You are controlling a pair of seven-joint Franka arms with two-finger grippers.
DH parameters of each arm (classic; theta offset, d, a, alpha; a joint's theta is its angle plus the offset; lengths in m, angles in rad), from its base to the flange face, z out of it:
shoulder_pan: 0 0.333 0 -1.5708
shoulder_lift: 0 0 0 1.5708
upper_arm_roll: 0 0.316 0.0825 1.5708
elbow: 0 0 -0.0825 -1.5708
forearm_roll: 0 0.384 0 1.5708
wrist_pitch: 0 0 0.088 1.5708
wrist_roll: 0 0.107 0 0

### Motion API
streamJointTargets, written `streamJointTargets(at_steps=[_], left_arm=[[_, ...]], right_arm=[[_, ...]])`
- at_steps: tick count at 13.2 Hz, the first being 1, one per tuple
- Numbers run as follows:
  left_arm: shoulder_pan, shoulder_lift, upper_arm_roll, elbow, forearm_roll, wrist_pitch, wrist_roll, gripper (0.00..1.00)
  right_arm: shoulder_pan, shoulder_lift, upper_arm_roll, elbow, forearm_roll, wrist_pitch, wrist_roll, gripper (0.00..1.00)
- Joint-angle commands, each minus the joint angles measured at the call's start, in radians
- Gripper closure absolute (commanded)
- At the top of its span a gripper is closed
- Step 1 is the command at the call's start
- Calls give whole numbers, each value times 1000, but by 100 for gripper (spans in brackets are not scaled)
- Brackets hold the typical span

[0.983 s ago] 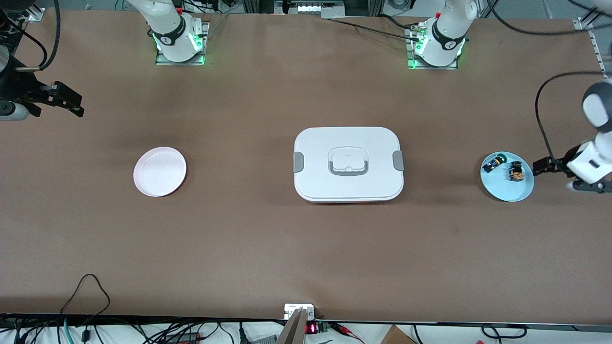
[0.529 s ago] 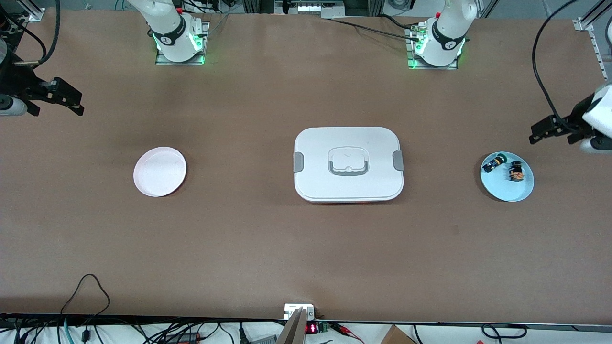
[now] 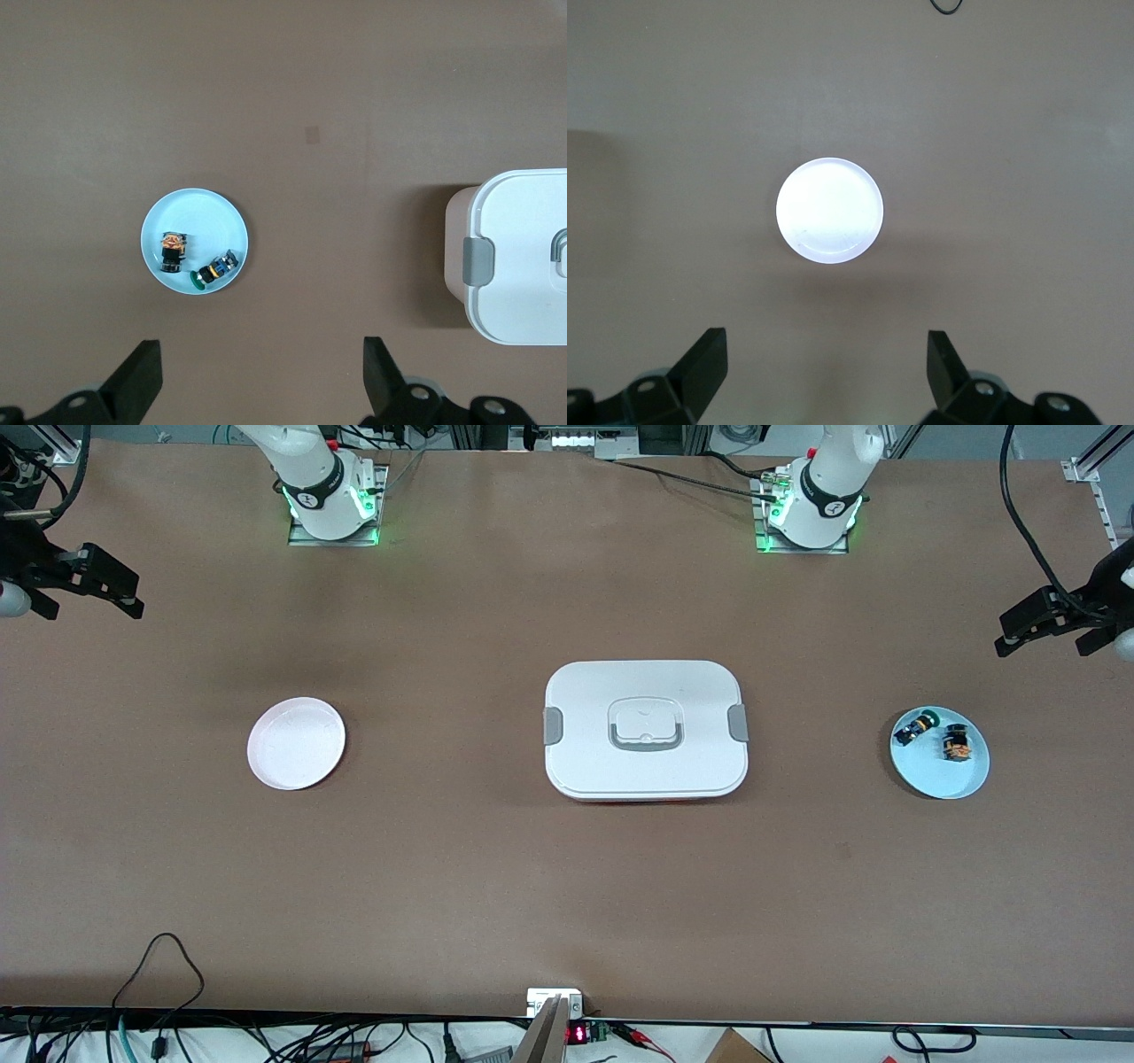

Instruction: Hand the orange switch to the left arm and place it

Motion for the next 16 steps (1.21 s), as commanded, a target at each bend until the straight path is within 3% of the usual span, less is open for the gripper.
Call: streamJointTargets(at_steps=[1, 16], left_arm=[[-11, 0, 11, 9, -11, -19, -5, 0], [-11, 6, 13, 6, -8, -16, -8, 0]], right_arm=[[-5, 16, -5, 22, 13, -22, 6, 0], [-20, 65, -10, 22, -4, -12, -14, 0]])
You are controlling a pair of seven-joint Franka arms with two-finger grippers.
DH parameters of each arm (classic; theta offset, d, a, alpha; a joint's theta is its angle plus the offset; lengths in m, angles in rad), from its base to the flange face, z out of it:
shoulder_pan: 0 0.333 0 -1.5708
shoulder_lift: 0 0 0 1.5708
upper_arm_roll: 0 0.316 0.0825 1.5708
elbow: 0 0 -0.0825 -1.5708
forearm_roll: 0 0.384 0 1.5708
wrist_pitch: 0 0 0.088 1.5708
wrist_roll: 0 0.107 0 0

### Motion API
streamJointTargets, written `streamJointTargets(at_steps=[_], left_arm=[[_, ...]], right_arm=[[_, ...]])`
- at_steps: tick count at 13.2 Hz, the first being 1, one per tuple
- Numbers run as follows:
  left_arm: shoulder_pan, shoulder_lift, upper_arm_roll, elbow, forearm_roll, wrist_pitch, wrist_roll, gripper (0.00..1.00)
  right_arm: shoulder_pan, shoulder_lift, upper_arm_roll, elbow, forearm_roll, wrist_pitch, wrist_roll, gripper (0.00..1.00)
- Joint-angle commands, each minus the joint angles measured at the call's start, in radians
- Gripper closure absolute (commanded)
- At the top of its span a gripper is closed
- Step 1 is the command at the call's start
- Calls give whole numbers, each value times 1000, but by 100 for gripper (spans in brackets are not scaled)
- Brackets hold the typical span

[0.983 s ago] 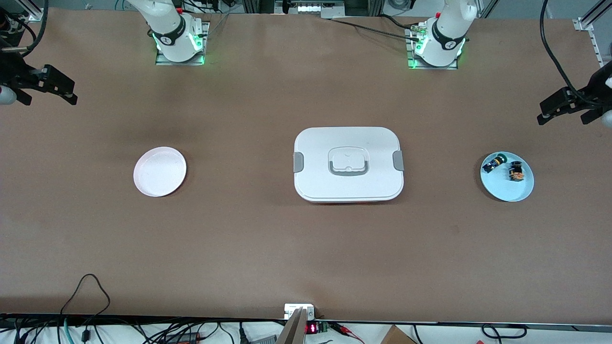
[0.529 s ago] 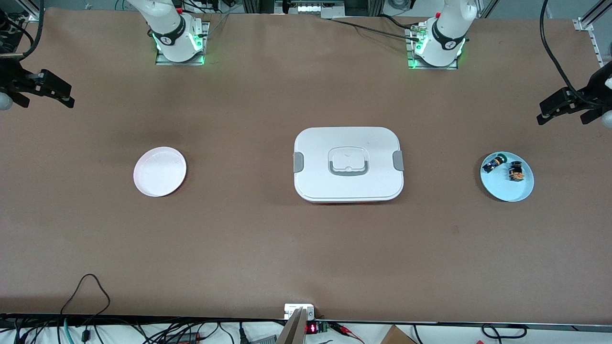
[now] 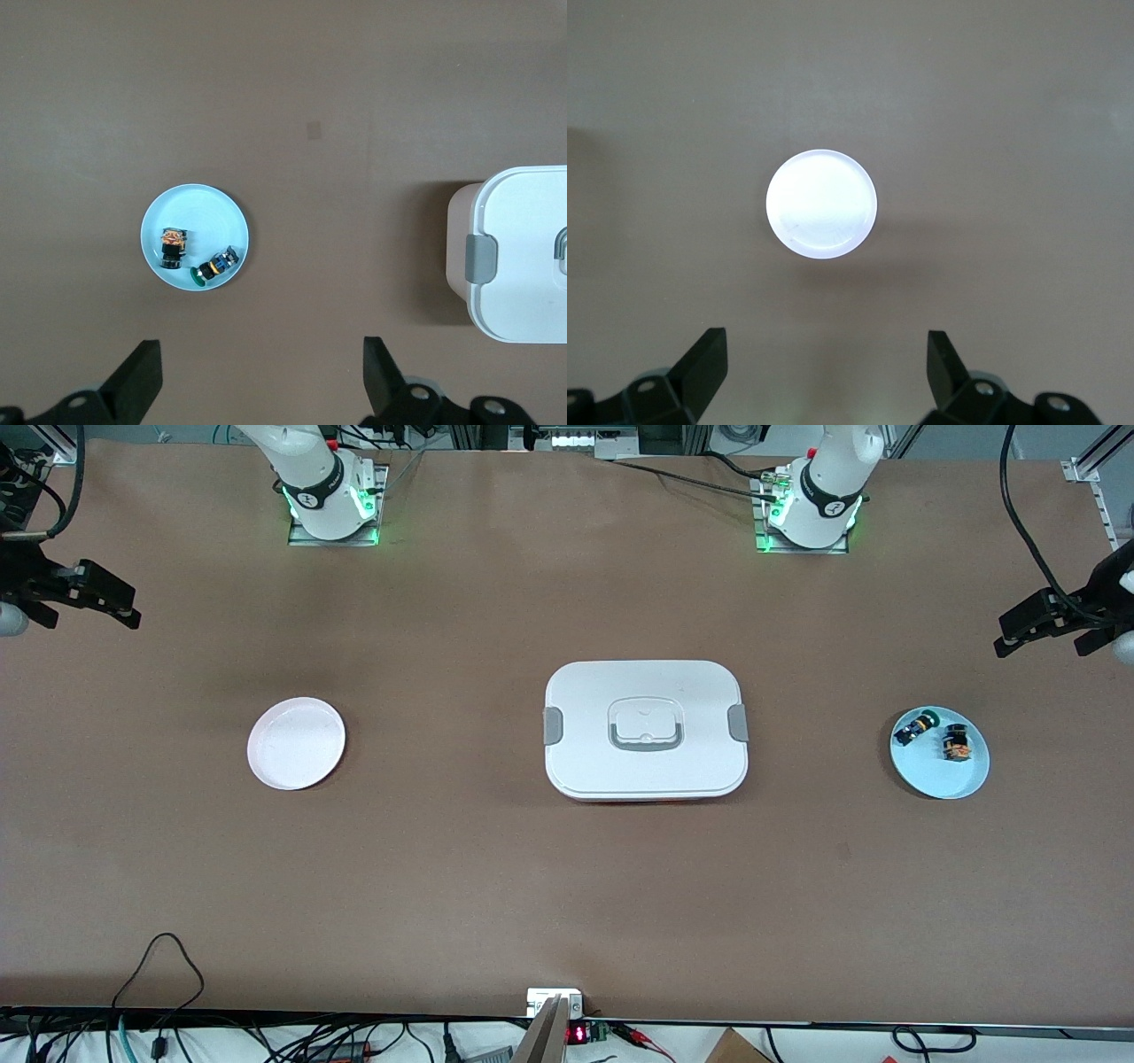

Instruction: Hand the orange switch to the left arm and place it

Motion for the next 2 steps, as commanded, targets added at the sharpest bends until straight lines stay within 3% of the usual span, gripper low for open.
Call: streamJointTargets(at_steps=[1, 2], left_arm=[[-11, 2, 10, 8, -9, -11, -8, 0], [-11, 2, 10, 8, -9, -11, -8, 0]], right_arm=[[-10, 28, 5, 24, -2, -10, -13, 0], [-10, 28, 5, 24, -2, -10, -11, 0]])
